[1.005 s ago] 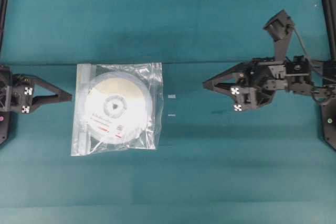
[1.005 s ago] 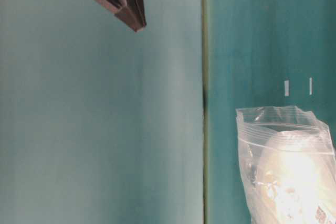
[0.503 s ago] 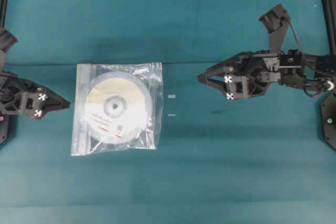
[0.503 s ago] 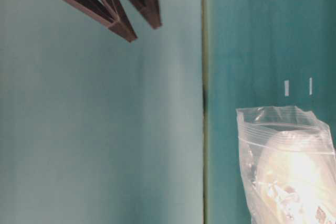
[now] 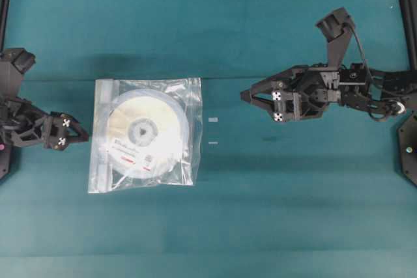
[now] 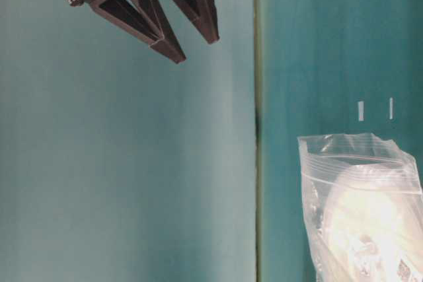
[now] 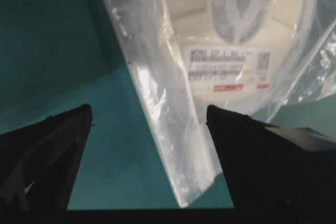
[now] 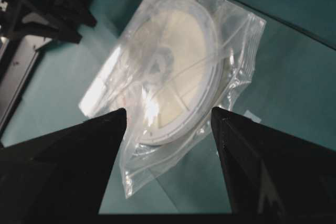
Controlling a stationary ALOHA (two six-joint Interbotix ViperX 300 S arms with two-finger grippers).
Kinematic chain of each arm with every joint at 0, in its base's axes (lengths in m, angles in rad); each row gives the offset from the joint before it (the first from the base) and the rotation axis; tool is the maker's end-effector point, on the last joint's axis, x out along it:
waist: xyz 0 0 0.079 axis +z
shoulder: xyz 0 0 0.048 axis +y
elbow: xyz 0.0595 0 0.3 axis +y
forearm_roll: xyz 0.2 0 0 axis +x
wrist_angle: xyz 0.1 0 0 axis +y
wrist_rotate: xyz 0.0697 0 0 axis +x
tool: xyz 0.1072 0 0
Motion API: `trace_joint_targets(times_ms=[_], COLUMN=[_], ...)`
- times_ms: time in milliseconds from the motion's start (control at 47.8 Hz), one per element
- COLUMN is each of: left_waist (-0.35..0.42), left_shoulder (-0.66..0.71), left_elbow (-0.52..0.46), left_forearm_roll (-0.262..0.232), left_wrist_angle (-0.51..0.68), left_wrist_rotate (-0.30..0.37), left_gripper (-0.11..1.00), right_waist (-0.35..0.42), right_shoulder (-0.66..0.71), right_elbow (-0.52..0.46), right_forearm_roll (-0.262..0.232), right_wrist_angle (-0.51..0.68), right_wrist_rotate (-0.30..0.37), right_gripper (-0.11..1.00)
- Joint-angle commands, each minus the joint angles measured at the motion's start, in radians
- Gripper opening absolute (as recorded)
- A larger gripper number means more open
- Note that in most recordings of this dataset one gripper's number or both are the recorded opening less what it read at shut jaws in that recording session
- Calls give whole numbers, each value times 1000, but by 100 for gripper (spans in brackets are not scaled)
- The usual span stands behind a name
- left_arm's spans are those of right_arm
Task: Take out the reel from the clear zip bag.
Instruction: 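Move the left gripper to the bag's left edge and pinch it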
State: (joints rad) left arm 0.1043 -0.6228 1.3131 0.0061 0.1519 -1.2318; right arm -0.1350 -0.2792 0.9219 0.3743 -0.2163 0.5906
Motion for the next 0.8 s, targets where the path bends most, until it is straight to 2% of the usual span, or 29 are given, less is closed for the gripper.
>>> trace_joint_targets(times_ms=[0,272,482,649,775], left_waist=[3,8,8,21,26], left_shoulder=[40,156,255,310,345], left_elbow=[2,0,-8,-11,-21], left_forearm_roll=[3,3,3,2,2], left_wrist_angle=[-54,-195,-239,-341,-374], left_wrist_rotate=[-5,-11,-11,-11,-11], left_gripper=[95,95,95,94,94], right_waist=[-2,-2,0,0,0], right_shoulder=[-5,-5,-6,-6,-6], right_elbow=[-12,-14,-12,-12,-12], right_forearm_roll=[3,3,3,3,3], right_wrist_angle=[-5,-5,-5,-3,-3], right_wrist_rotate=[6,9,9,9,9], right_gripper=[82,82,82,82,82])
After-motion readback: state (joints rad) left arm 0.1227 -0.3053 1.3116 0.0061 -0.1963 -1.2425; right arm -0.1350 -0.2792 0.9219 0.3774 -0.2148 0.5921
